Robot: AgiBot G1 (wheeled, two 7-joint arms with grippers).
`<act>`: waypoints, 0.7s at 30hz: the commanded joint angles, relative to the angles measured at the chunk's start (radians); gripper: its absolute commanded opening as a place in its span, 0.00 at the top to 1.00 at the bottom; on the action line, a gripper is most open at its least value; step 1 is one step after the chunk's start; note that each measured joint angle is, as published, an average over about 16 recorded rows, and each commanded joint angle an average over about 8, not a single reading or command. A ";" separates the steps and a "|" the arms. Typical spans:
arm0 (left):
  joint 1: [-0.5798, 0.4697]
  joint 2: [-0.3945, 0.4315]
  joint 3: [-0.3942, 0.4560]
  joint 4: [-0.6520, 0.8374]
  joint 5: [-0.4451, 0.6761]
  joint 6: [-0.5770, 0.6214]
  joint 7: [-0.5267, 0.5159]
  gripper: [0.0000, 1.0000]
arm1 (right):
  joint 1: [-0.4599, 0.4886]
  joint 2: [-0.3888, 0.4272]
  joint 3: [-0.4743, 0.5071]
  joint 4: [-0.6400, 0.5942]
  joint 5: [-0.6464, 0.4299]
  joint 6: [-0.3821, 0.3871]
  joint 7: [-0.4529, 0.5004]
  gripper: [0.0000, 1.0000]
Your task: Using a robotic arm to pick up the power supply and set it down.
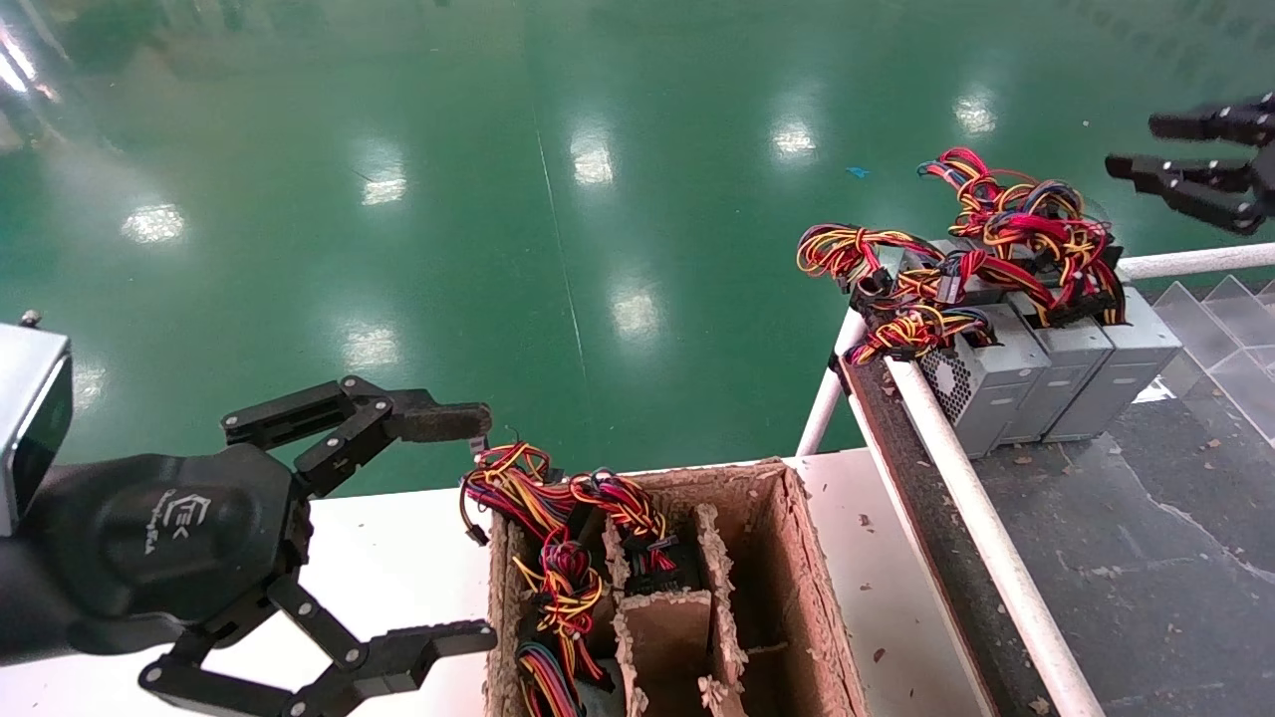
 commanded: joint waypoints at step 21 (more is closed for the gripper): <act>0.000 0.000 0.001 0.001 0.000 0.000 0.001 0.00 | -0.152 0.020 0.056 0.137 0.238 -0.148 0.065 0.00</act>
